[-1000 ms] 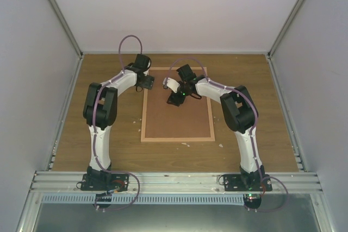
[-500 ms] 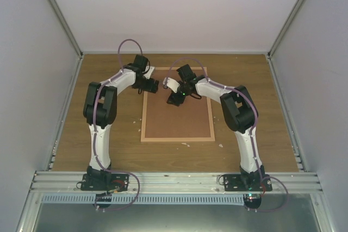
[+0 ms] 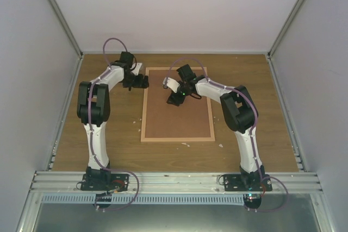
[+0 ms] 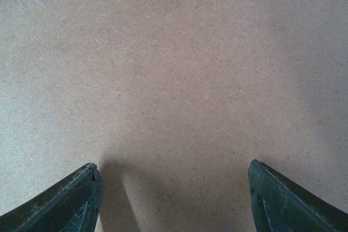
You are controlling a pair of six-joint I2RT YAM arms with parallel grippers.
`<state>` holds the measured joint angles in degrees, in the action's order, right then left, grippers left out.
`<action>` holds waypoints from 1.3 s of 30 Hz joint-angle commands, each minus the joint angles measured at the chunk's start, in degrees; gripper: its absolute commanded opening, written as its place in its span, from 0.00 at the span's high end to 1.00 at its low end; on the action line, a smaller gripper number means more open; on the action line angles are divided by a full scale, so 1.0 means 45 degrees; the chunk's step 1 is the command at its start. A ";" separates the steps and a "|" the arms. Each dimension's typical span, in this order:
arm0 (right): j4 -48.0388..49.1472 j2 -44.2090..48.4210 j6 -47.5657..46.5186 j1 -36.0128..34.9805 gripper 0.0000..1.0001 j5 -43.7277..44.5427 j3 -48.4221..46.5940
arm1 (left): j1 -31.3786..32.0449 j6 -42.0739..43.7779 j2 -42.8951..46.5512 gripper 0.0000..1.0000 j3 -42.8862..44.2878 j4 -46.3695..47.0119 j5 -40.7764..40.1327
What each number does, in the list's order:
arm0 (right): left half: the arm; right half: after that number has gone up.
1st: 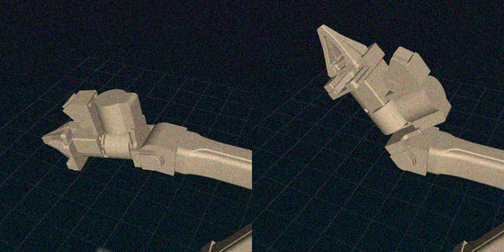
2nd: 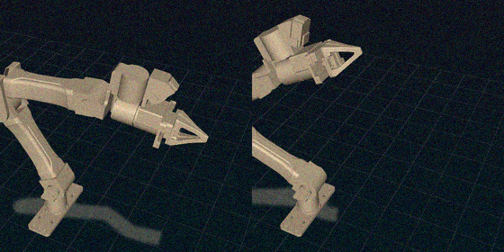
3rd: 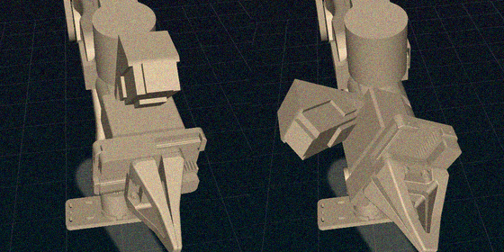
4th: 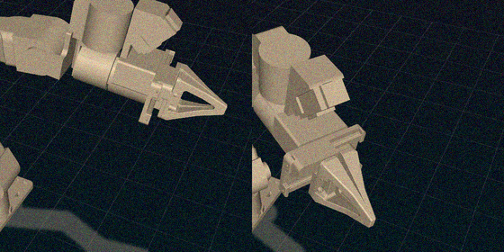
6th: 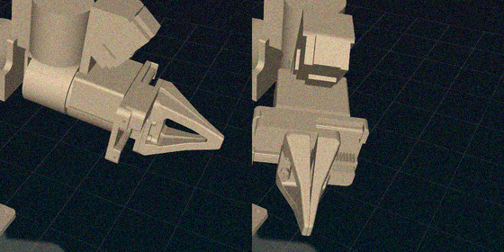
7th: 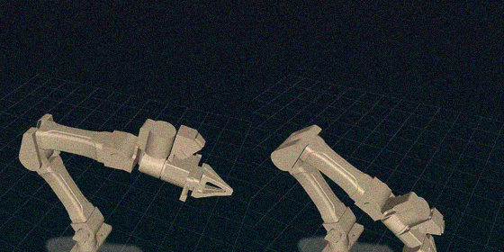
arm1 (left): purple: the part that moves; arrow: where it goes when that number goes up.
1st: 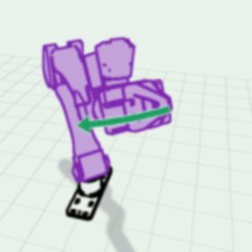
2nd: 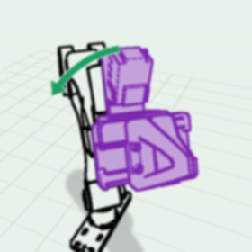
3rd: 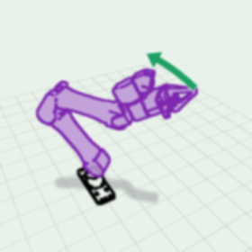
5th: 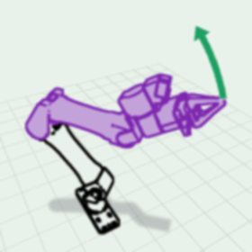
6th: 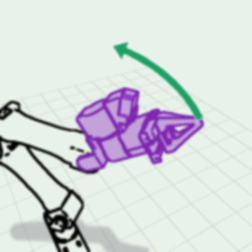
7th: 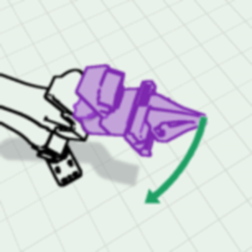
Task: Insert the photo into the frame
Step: Install the photo frame at the center of the board.
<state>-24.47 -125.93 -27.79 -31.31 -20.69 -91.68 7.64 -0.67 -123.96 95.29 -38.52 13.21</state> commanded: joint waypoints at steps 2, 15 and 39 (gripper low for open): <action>-0.0343 -0.0922 -0.0250 0.0063 0.27 0.1277 0.0510 | -0.0028 -0.0073 -0.0309 0.08 0.0689 0.0142 0.1136; -0.0343 -0.0938 -0.0274 0.0063 0.26 0.1329 0.0529 | -0.0136 -0.0320 -0.1392 0.08 0.1768 -0.0163 0.0507; -0.0341 -0.0956 -0.0270 0.0083 0.26 0.1345 0.0539 | -0.0480 -0.0288 -0.0773 0.08 0.1114 -0.0048 0.1027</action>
<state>-24.43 -125.93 -27.81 -31.31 -20.69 -91.68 6.24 -1.96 -129.14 101.54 -39.20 18.02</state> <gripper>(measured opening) 0.735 0.918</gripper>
